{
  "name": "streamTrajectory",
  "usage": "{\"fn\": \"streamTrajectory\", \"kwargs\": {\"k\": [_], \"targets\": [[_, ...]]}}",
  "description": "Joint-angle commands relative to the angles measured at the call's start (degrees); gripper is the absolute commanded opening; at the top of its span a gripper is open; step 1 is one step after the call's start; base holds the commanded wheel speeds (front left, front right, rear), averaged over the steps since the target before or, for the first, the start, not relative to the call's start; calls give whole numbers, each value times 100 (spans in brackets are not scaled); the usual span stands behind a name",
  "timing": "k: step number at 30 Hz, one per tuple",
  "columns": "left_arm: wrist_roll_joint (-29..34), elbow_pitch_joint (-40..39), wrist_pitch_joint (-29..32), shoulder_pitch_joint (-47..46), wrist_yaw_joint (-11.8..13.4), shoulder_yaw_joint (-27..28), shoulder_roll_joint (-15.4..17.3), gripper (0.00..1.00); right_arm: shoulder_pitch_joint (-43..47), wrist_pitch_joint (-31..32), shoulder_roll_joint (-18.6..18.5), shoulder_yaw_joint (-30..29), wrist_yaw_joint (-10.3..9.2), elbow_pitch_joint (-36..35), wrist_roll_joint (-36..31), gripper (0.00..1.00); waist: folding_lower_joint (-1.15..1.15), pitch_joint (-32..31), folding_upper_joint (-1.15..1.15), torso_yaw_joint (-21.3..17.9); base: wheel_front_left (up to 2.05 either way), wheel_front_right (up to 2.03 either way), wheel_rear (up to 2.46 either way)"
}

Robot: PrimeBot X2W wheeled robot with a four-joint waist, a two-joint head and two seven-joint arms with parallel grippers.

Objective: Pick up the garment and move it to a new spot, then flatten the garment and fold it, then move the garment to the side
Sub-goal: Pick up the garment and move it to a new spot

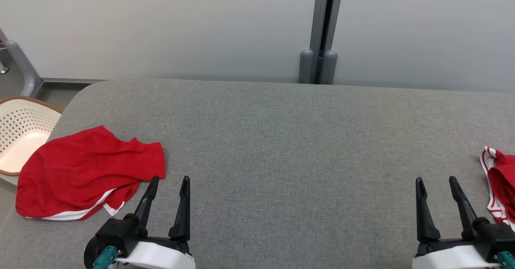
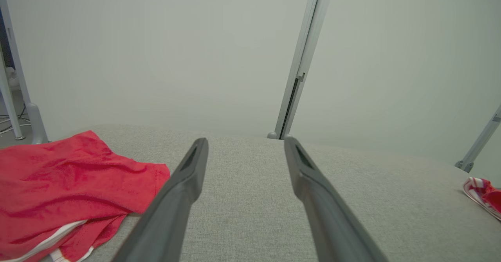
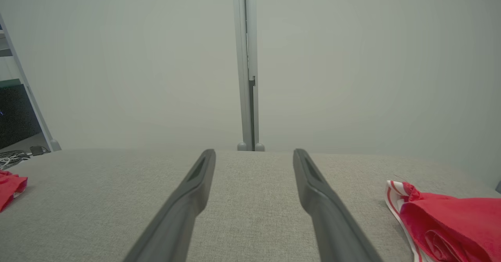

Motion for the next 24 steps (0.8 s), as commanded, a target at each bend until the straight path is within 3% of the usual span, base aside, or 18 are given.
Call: {"fn": "streamTrajectory", "kwargs": {"k": [1, 24], "targets": [[-1, 17, -10, -50, -4, -3, 19, 100, -9, -5, -5, 7, -10, 5, 44, 100, 0, 10, 0, 54, 0, 0, 0], [61, 55, -10, -49, -7, 300, 20, 100, -19, -5, -7, 633, -10, 131, 112, 100, 0, -17, 0, 1888, 0, 0, 0]]}}
